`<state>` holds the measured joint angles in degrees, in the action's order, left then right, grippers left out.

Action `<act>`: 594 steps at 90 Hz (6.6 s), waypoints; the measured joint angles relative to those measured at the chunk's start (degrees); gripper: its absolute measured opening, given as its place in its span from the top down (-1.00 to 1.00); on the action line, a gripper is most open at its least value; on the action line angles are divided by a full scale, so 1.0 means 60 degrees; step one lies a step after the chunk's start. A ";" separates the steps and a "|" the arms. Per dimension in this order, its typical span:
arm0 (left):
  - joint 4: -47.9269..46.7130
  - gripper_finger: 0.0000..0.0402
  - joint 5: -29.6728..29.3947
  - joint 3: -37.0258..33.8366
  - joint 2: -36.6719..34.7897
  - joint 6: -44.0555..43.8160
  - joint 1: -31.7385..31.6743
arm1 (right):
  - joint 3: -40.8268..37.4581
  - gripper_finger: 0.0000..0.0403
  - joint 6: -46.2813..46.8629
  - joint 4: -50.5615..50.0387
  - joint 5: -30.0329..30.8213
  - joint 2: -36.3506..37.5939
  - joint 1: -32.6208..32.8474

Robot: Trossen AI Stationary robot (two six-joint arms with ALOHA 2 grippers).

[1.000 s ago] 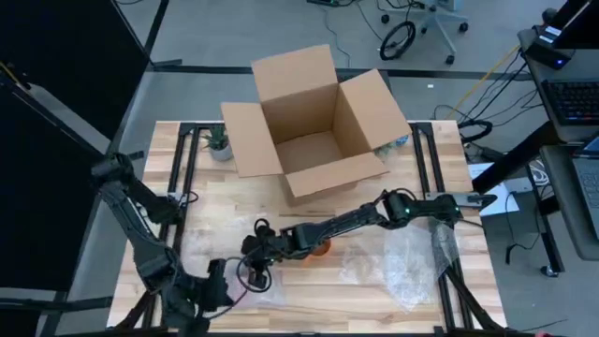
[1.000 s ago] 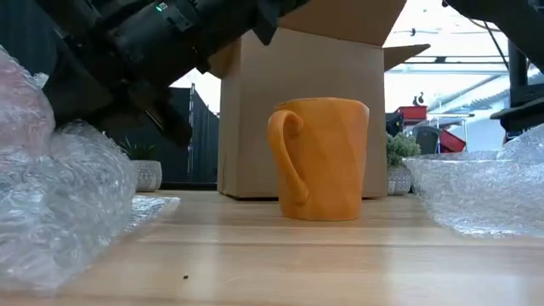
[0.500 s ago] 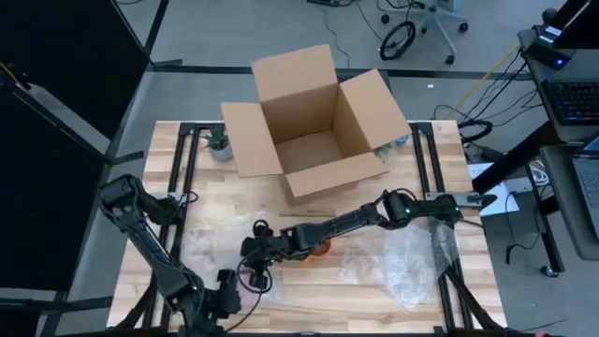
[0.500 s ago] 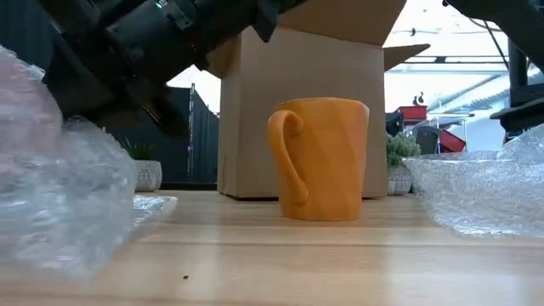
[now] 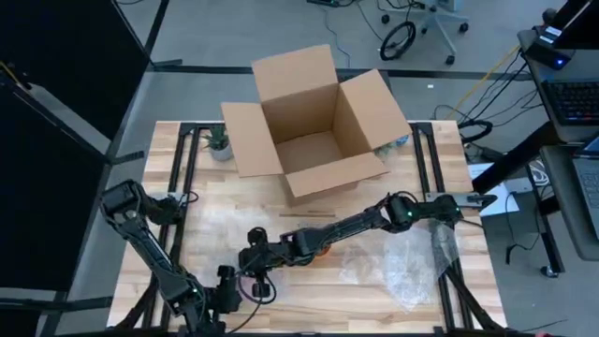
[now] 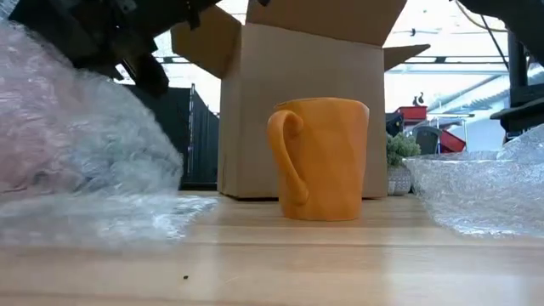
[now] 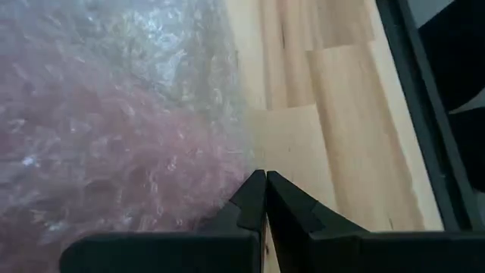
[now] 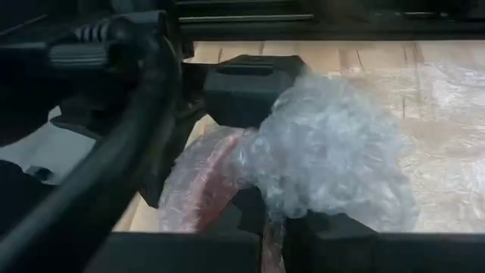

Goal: Wrap mug
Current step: Wrap the pink mug with transparent bubble wrap

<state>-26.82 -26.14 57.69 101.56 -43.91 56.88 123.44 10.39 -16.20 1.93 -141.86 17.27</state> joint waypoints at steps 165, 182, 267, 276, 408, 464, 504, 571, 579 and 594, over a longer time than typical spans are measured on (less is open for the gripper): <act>-0.3496 1.00 -0.1144 0.1443 -0.2637 -0.2106 0.0429 | 0.0000 0.05 -0.1888 -0.1746 0.0928 0.0784 0.0402; -0.3142 1.00 -0.0580 0.1438 -0.1975 -0.1345 -0.0218 | 0.0003 0.05 -0.1421 -0.2569 0.0929 0.1214 0.0399; -0.2683 1.00 0.0159 0.0863 -0.0552 -0.1035 -0.0896 | 0.0000 0.05 0.1663 -0.1272 0.0983 0.0723 0.0369; -0.2751 1.00 0.0159 0.0982 -0.0530 -0.0816 -0.0900 | 0.0007 0.05 0.1661 -0.1206 0.0981 0.0593 0.0373; -0.3022 1.00 -0.0391 0.1014 -0.1472 -0.0780 -0.0780 | 0.0000 0.05 0.0972 -0.1633 0.1199 0.0412 0.0369; 0.1205 1.00 0.0031 -0.1207 -0.1508 0.0204 -0.1226 | 0.0000 0.05 0.0972 -0.1499 0.1170 0.0441 0.0373; 0.1247 1.00 0.0031 -0.1217 -0.1486 0.0219 -0.1290 | -0.0011 0.05 0.0878 -0.1404 0.1177 0.0776 0.0369; -0.2434 1.00 0.0122 0.0946 -0.1647 0.0376 -0.1248 | 0.0018 0.05 0.1149 -0.1778 0.1266 0.0075 0.0241; -0.3011 1.00 0.0097 0.1346 -0.1946 0.0379 -0.1209 | -0.0001 0.05 0.1097 -0.1863 0.1259 0.0045 0.0238; -0.3692 1.00 0.0093 0.1690 -0.2631 0.0414 -0.1219 | -0.0028 0.05 0.1052 -0.1861 0.1169 0.0000 0.0238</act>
<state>-48.97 -25.58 67.83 85.77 -41.43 49.57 123.27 16.71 -27.37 8.94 -141.86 18.70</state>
